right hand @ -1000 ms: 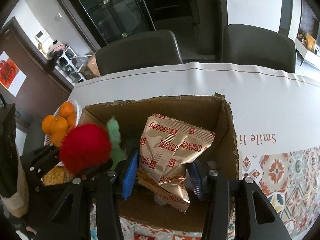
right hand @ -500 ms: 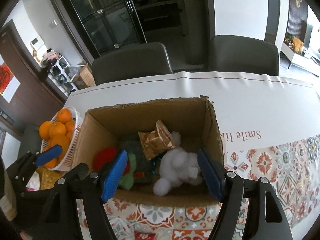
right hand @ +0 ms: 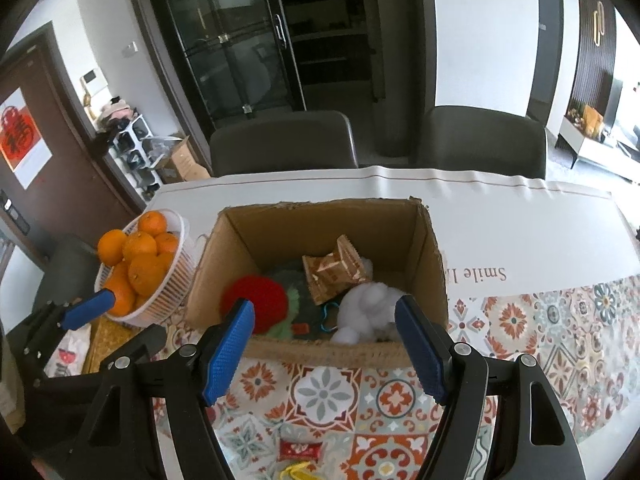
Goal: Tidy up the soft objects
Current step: 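Withdraw both tools and approach the blue tissue pack and yellow clip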
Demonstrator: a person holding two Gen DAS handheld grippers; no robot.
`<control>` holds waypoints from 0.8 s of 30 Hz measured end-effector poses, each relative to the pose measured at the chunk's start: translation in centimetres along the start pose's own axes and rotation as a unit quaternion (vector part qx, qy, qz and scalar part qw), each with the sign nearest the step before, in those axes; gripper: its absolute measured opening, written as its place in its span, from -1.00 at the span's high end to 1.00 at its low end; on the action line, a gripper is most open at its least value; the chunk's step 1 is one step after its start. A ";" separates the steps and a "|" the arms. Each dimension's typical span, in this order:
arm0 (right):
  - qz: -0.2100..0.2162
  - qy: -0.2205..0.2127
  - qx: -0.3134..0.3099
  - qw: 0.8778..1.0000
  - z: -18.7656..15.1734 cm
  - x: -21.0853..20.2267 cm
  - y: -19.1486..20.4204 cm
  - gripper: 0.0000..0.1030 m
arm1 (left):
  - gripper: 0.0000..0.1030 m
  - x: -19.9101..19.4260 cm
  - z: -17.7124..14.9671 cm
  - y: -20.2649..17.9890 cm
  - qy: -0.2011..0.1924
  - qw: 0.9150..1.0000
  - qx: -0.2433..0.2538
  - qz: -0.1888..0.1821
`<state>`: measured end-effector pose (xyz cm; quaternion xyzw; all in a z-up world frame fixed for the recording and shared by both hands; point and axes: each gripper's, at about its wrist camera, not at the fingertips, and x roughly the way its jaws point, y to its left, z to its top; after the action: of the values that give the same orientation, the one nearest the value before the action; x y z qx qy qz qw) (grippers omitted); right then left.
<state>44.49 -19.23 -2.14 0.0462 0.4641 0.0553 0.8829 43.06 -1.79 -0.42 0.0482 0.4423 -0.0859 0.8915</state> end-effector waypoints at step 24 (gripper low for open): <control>0.040 0.050 -0.025 0.998 -7.4 -0.3 3.1 -0.43 | -0.67 -2.5 -7.8 0.8 0.024 0.999 0.010 0.022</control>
<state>38.05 -15.98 -5.63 0.0400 0.5036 0.1048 0.8566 35.61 0.53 -3.12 0.0691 0.4611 -0.0695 0.8819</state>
